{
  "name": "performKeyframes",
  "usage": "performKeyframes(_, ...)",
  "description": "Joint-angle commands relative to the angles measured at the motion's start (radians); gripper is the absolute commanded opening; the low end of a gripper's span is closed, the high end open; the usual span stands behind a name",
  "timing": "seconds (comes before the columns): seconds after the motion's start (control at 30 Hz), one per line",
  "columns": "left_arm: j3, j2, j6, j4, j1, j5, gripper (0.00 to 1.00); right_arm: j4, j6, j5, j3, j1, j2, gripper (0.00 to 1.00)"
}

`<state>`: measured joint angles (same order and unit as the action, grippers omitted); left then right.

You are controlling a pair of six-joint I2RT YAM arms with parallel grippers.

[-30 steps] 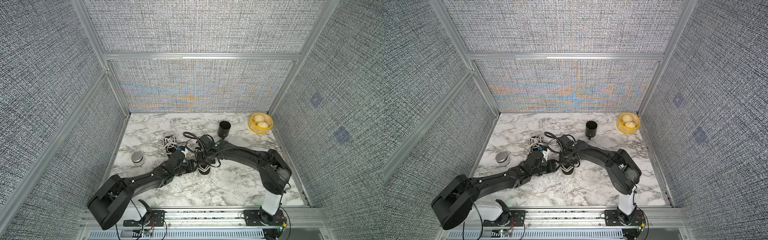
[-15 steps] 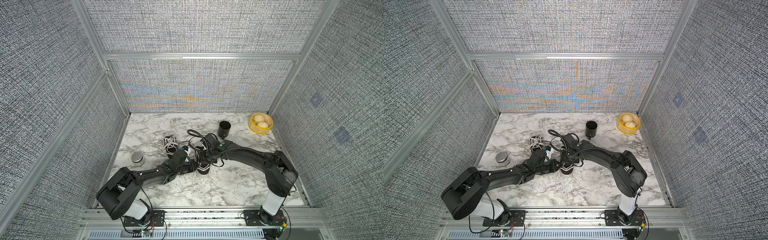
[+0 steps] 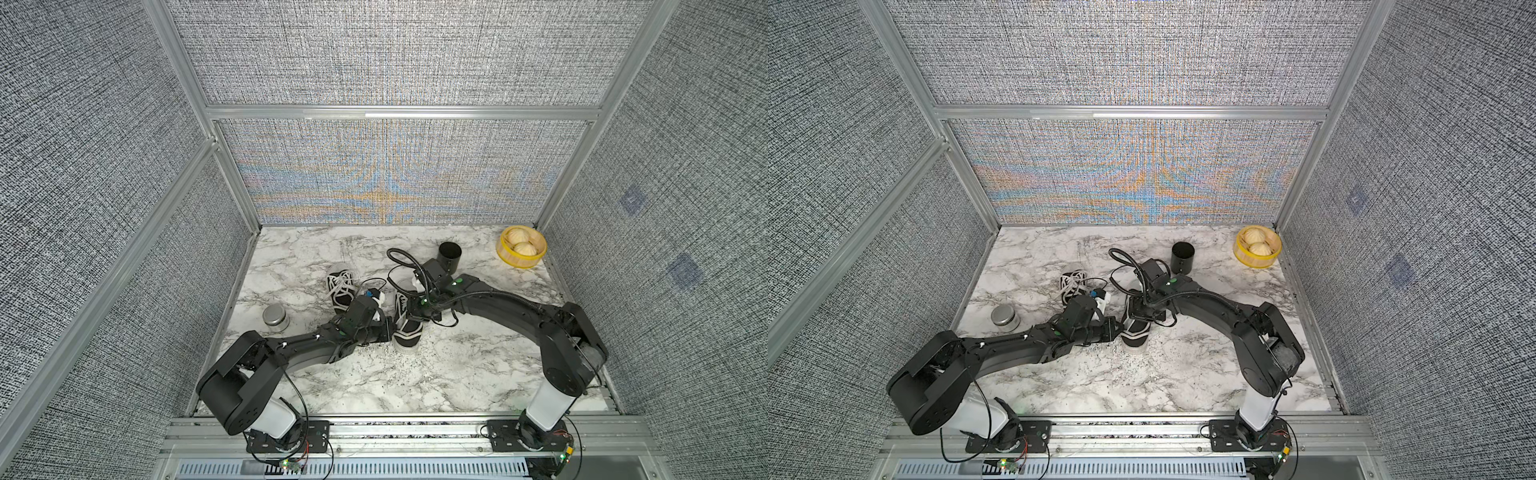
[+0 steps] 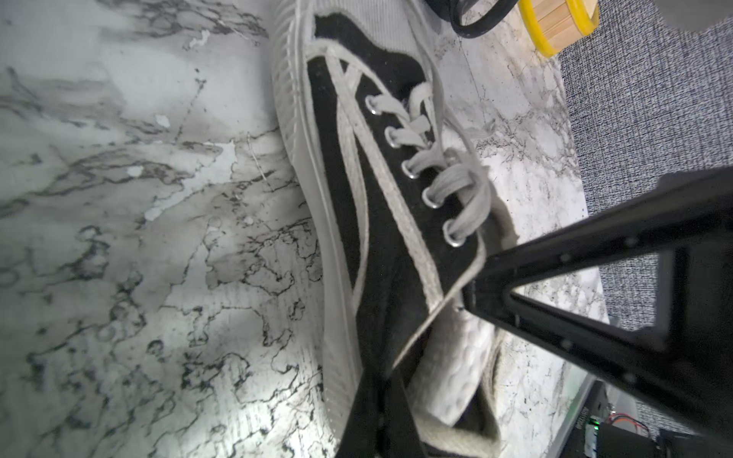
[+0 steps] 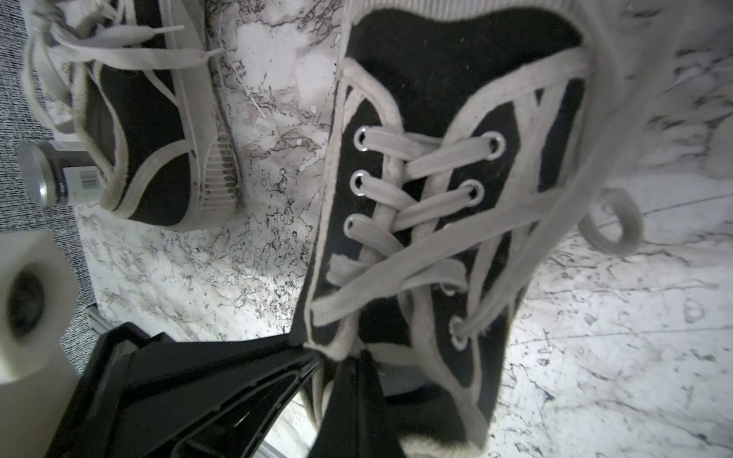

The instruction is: Remove the insole from the shoe

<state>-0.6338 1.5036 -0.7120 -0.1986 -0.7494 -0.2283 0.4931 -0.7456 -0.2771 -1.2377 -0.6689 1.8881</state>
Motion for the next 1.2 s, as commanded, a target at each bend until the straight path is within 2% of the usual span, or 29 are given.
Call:
performKeyframes(0.0,-0.016,0.02,0.133,0.169,-0.012,0.063,0.0,-0.135,-0.09,-0.113,0.023,0.026,-0.022,0.0)
performKeyframes(0.2,-0.019,0.007,0.179,0.199,-0.015,0.075,0.02,-0.174,-0.125,-0.181,0.012,0.045,0.004,0.0)
performKeyframes(0.6,-0.102,-0.151,0.131,0.211,-0.013,0.079,0.23,-0.137,-0.064,-0.119,0.023,0.044,0.082,0.0)
performKeyframes(0.93,-0.179,-0.013,0.161,0.243,-0.013,-0.043,0.25,-0.161,-0.072,-0.131,0.024,0.043,0.078,0.0)
performKeyframes(1.17,-0.228,0.04,0.162,0.29,-0.013,-0.006,0.25,-0.176,-0.078,-0.134,0.041,0.042,0.068,0.0)
